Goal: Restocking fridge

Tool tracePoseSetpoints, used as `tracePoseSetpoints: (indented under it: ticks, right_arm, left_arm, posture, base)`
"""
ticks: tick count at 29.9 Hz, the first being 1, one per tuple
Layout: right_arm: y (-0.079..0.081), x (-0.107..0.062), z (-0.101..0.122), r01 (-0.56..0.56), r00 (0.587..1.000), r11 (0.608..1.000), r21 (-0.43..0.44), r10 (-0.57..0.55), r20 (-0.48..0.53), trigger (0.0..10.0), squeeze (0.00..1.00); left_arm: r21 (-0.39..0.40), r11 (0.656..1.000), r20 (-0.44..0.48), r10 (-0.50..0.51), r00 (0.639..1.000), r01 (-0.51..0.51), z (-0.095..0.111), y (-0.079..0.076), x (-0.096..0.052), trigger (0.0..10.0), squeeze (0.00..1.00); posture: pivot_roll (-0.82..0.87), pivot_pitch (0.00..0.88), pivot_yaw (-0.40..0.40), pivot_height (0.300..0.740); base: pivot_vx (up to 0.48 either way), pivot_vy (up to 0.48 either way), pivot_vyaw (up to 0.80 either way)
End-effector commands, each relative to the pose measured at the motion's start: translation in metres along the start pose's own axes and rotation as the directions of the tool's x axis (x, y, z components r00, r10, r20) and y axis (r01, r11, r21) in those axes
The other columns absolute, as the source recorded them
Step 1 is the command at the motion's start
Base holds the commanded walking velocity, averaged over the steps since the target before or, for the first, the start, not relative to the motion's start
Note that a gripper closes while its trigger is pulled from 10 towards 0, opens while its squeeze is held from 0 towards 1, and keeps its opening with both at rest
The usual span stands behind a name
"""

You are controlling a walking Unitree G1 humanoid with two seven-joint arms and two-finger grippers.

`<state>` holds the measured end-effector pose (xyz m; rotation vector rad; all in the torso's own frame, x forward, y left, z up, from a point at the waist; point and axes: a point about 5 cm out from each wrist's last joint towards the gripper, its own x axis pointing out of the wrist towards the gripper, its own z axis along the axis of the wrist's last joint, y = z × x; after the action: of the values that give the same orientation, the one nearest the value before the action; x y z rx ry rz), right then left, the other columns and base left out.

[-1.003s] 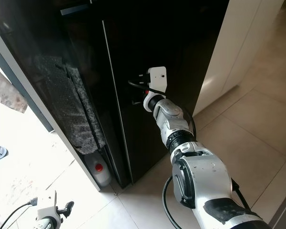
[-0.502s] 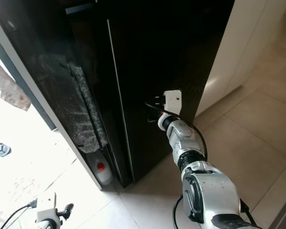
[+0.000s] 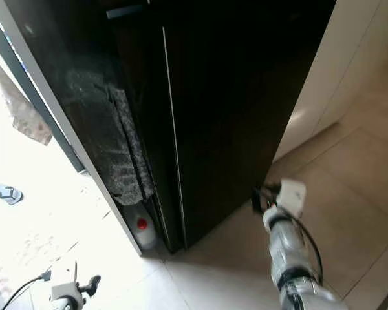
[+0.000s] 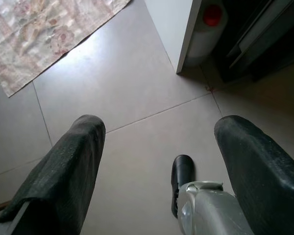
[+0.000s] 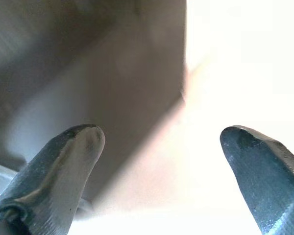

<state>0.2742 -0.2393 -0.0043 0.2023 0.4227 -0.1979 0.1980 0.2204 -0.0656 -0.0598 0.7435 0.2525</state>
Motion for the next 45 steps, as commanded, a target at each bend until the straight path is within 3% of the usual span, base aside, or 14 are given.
tracePoseSetpoints:
  ticks: [1, 4, 8, 15, 39, 45]
  right_arm:
    - [-0.004, -0.002, -0.005, 0.031, 0.999, 1.0, 0.001, -0.031, -0.027, 10.0, 0.0]
    - [-0.01, -0.009, -0.022, 0.076, 0.994, 0.996, 0.045, -0.072, -0.086, 10.0, 0.0]
    - [0.001, -0.01, -0.03, 0.019, 0.994, 1.0, 0.025, -0.016, -0.109, 10.0, 0.0]
    - [0.019, -0.005, -0.023, -0.059, 0.994, 0.998, -0.01, 0.058, -0.09, 10.0, 0.0]
    - [0.03, -0.005, -0.026, -0.092, 0.992, 0.995, -0.024, 0.09, -0.084, 10.0, 0.0]
    - [0.03, -0.003, -0.019, -0.082, 0.995, 0.997, 0.004, 0.083, -0.055, 10.0, 0.0]
  left_arm:
    - [0.002, 1.0, -0.015, 0.015, 1.0, -0.015, -0.006, 0.004, -0.002, 10.0, 0.0]
    - [-0.006, 1.0, -0.013, 0.015, 1.0, -0.016, -0.007, 0.004, -0.002, 10.0, 0.0]
    - [-0.001, 1.0, -0.013, 0.018, 1.0, -0.018, -0.007, 0.006, -0.003, 10.0, 0.0]
    - [0.014, 1.0, -0.016, 0.018, 1.0, -0.018, -0.007, 0.007, -0.003, 10.0, 0.0]
    - [0.014, 1.0, -0.032, 0.028, 0.999, -0.028, -0.006, 0.014, -0.002, 10.0, 0.0]
    - [0.025, 0.999, -0.036, 0.021, 0.999, -0.021, -0.006, 0.012, -0.002, 10.0, 0.0]
  posture:
    - [0.0, 0.07, 0.011, 0.74]
    - [0.0, 0.074, 0.011, 0.74]
    - [0.0, 0.076, 0.009, 0.74]
    - [0.0, 0.077, 0.01, 0.74]
    - [0.0, 0.053, 0.038, 0.74]
    - [0.0, 0.038, 0.041, 0.74]
  base:
    - [0.0, 0.0, 0.0]
    - [0.0, 0.0, 0.0]
    - [0.0, 0.0, 0.0]
    - [0.0, 0.0, 0.0]
    - [0.0, 0.0, 0.76]
    - [0.0, 0.0, 0.0]
